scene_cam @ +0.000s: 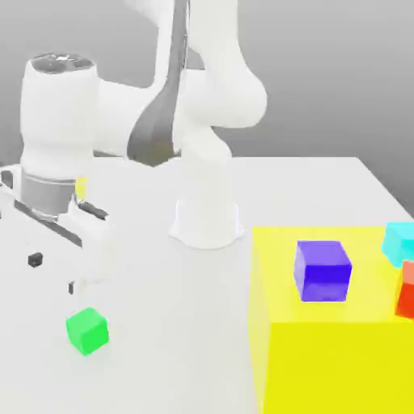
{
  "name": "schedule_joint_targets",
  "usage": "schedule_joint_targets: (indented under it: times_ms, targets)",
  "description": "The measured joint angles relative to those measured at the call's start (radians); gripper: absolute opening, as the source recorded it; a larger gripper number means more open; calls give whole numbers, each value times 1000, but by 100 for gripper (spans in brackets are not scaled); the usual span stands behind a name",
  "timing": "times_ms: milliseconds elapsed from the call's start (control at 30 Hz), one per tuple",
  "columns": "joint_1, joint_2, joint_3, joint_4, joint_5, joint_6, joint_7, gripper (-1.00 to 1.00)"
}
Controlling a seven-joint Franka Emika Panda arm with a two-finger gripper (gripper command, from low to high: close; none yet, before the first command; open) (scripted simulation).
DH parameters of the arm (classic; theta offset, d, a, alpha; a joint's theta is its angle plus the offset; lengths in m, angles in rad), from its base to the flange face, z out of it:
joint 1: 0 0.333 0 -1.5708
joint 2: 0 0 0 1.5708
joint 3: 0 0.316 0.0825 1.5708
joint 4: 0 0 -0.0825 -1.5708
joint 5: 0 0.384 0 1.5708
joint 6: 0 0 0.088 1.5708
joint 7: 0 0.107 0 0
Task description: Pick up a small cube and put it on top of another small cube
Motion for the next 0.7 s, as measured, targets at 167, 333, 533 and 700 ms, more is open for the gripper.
schedule_joint_targets:
  times_ms: [167,333,533,700]
  targets:
    - [-45,105,33,-48,186,86,-104,0]
    - [-55,219,46,-30,215,182,-121,0]
    - [-47,315,36,-15,207,257,-117,-100]
    - [-49,319,37,-15,204,260,-115,-100]
